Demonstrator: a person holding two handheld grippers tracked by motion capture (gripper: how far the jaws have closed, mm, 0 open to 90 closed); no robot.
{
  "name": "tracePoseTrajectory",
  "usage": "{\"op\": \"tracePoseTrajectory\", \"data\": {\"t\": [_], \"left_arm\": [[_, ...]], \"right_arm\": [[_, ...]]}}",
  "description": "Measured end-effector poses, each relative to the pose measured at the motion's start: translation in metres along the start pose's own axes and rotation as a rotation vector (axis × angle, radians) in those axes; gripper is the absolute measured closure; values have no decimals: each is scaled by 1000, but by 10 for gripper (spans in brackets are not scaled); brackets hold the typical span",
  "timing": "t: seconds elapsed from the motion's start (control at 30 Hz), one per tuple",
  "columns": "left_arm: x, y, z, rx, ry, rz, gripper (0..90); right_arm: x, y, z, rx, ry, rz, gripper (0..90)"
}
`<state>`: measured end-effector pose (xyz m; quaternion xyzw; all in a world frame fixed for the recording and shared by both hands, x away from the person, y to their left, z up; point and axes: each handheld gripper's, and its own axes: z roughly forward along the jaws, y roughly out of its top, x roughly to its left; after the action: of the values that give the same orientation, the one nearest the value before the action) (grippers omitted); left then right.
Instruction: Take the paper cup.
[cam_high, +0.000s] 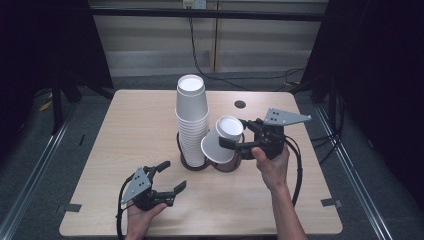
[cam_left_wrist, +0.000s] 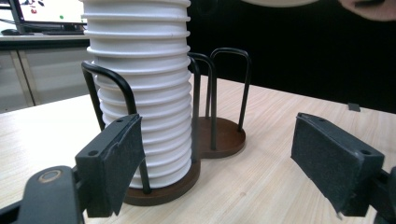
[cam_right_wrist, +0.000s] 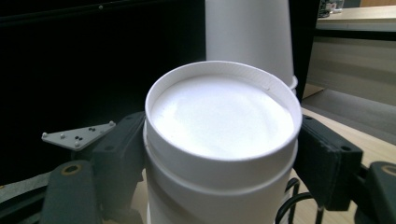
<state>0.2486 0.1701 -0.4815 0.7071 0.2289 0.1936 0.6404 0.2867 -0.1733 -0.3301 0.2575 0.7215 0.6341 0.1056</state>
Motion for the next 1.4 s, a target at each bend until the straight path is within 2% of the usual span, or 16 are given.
{"op": "tracePoseTrajectory", "data": {"t": [0.1, 0.13, 0.27, 0.3, 0.4, 0.47, 0.5, 0.53, 0.67, 0.83, 0.97, 1.07, 1.13, 1.23, 1.33, 1.4], "left_arm": [[1, 2, 0, 1, -8, 7, 161], [-1, 2, 1, -4, -11, -8, 161], [-1, 5, 2, 5, -19, 20, 161], [-2, 5, 4, -4, -19, 4, 161], [-4, 8, 5, 3, -32, 23, 160], [-5, 10, 6, -1, -41, 20, 159], [-5, 11, 6, 3, -41, 35, 159], [-6, 11, 7, 2, -44, 22, 159], [-8, 13, 8, -4, -55, 20, 159], [-11, 14, 11, 21, -70, 35, 159], [-13, 16, 12, 11, -81, 40, 158], [-15, 16, 13, 39, -85, 64, 154], [-16, 15, 14, 46, -94, 69, 157], [-18, 13, 13, 45, -115, 53, 160], [-19, 12, 13, 51, -134, 62, 157], [-20, 12, 13, 39, -149, 63, 157]], "right_arm": [[4, -6, 5, 11, 10, -4, 235], [5, -8, 6, 13, 12, -4, 235], [9, -15, 12, 15, 31, 0, 235], [10, -17, 13, 16, 36, 2, 236], [12, -23, 18, 29, 55, 2, 237], [14, -26, 21, 33, 60, -3, 237], [14, -28, 22, 36, 64, 1, 237], [14, -30, 23, 33, 67, 5, 237], [15, -36, 27, 35, 73, 12, 237], [16, -44, 33, 58, 86, 20, 237], [17, -52, 38, 63, 100, 25, 237], [18, -58, 41, 56, 113, 33, 237], [19, -60, 42, 56, 111, 30, 237], [18, -63, 43, 54, 106, 35, 237], [17, -62, 43, 54, 107, 41, 237], [17, -63, 43, 55, 106, 34, 238]]}}
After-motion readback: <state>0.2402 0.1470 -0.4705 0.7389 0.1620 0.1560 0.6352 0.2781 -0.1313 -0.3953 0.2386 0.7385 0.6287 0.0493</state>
